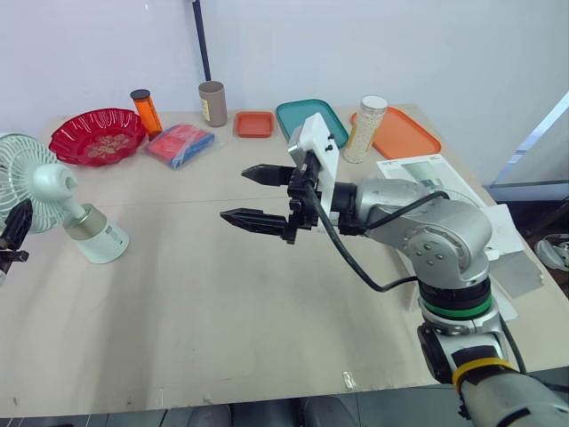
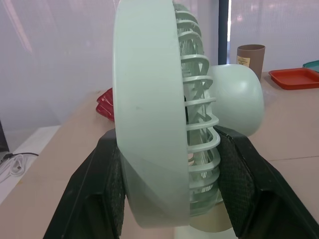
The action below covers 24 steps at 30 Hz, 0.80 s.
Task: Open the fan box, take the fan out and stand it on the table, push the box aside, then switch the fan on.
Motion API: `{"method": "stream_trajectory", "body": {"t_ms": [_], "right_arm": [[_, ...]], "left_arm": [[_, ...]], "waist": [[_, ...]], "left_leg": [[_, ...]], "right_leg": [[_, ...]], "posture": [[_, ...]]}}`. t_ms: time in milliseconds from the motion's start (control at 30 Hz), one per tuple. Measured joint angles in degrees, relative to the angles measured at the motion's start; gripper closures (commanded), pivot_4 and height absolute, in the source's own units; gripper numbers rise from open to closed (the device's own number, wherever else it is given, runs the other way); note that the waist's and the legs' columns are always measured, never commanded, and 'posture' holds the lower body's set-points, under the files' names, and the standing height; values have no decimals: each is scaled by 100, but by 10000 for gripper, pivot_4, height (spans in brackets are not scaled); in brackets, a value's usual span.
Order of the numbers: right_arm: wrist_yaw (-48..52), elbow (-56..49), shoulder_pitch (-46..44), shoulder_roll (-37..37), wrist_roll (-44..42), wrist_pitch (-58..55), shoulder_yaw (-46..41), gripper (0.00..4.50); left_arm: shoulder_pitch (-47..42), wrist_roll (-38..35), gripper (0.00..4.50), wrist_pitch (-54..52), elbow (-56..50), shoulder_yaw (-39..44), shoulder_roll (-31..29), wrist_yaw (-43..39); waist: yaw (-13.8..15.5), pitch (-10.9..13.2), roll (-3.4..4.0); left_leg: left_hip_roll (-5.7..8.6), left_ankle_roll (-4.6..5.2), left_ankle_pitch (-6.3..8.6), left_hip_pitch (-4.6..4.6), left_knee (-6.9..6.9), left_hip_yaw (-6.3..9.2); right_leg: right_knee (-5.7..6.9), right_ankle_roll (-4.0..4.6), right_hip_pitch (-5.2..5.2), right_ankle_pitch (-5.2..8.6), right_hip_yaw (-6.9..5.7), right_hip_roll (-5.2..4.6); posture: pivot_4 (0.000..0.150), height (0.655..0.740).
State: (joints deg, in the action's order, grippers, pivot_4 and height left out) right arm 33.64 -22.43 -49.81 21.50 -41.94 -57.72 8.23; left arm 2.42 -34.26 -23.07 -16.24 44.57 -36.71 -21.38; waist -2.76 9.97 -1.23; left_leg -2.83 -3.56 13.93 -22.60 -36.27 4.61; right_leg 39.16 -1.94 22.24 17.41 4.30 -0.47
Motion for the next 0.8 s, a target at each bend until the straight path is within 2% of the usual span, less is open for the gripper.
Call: {"method": "stream_trajectory", "body": {"t_ms": [133,200,567,800], "right_arm": [[-18,-11,31,15,-12,-13,-6,0],[-68,-2,30,-38,-26,-44,-10,0],[-494,7,42,-113,107,-116,-16,0],[-635,-88,337,37,451,-117,164,0]], "left_arm": [[-86,-194,24668,-398,-458,-178,-5,162],[-382,-528,24668,-767,-888,-443,-7,344],[-1398,-1009,24668,-1470,-1518,-1073,-5,1237],[-1436,-1287,24668,-1851,-2249,-1468,64,1788]], "waist": [[9,3,-5],[29,5,-18],[-1,8,-26],[-2,9,-26]], "left_leg": [[0,-2,-1,-7,-1,5],[1,-11,-6,-24,-6,19],[1,-25,-14,-35,-3,17],[1,-26,-15,-37,-4,17]], "right_leg": [[0,0,1,0,-3,0],[-2,-2,8,-1,-16,-2],[0,0,23,-4,-13,0],[2,0,26,-4,-12,1]], "posture": [[1500,7400],[1500,7400],[1500,7400],[1500,7400]]}}
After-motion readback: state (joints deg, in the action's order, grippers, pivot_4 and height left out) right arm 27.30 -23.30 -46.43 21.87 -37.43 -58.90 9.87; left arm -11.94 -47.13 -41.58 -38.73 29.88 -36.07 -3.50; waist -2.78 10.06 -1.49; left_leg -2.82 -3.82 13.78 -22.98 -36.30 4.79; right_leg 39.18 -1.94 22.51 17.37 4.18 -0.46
